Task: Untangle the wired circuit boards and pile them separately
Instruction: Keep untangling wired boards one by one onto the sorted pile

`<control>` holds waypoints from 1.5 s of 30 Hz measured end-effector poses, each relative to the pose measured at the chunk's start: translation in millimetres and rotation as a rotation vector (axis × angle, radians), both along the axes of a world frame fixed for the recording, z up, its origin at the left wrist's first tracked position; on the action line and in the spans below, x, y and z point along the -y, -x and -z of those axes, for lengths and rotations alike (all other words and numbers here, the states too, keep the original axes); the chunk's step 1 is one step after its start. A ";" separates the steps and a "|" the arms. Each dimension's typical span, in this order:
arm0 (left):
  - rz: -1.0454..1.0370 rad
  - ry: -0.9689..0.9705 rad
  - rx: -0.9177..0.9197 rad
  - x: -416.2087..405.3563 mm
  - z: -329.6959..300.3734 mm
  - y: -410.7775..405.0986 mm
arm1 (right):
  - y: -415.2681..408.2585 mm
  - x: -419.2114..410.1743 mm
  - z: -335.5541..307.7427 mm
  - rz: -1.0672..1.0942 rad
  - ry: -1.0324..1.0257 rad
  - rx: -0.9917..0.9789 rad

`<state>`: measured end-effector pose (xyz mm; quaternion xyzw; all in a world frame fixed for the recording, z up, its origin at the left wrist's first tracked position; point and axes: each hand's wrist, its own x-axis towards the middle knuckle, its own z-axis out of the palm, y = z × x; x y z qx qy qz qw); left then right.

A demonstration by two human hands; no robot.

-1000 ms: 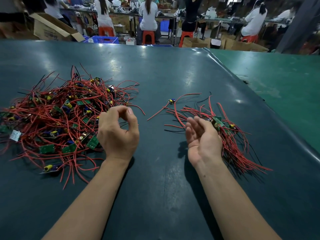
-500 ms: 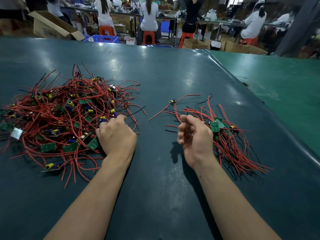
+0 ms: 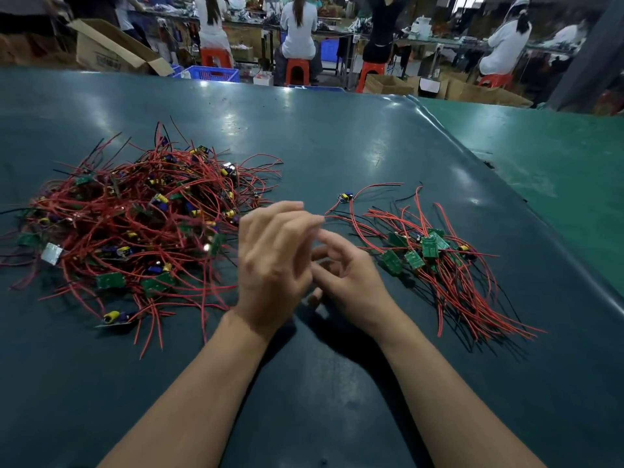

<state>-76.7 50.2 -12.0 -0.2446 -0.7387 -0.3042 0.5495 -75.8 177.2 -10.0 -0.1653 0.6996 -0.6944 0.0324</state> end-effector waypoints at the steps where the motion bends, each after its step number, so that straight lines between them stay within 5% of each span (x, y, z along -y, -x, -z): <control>1: 0.029 0.029 -0.010 -4.4 1.7 -0.1 | 1.3 -1.7 -0.1 0.001 -0.024 -0.039; 6: 0.312 0.102 0.024 -22.1 2.9 -2.9 | 2.5 -9.5 -0.5 0.119 -0.103 -0.173; 10: 0.249 0.010 0.062 -18.9 2.7 -6.6 | 13.2 -16.4 -9.2 0.283 0.443 -0.002; 14: 0.178 0.031 0.415 -13.8 9.0 -2.8 | 17.9 -29.5 -16.1 0.262 0.815 0.132; 17: 0.255 -0.095 0.801 -14.1 6.3 1.4 | 12.5 -28.1 -19.4 0.205 0.770 0.212; 20: 0.433 -0.468 0.826 -14.1 3.7 3.0 | 10.4 -24.3 -18.9 0.195 0.717 0.228; 22: 0.473 -0.547 0.783 -11.7 3.3 3.7 | 11.2 -23.5 -17.6 0.209 0.670 0.209; 30: 0.534 -0.500 0.816 -3.2 2.6 6.9 | 9.4 -15.6 -7.9 0.138 0.339 0.355; 39: 0.596 -0.477 0.940 -5.6 2.9 6.8 | 14.4 -18.1 -8.7 0.367 0.379 0.084; 45: 0.583 -0.544 0.965 -7.7 -0.3 8.3 | 13.2 -20.1 -8.8 0.282 0.535 0.062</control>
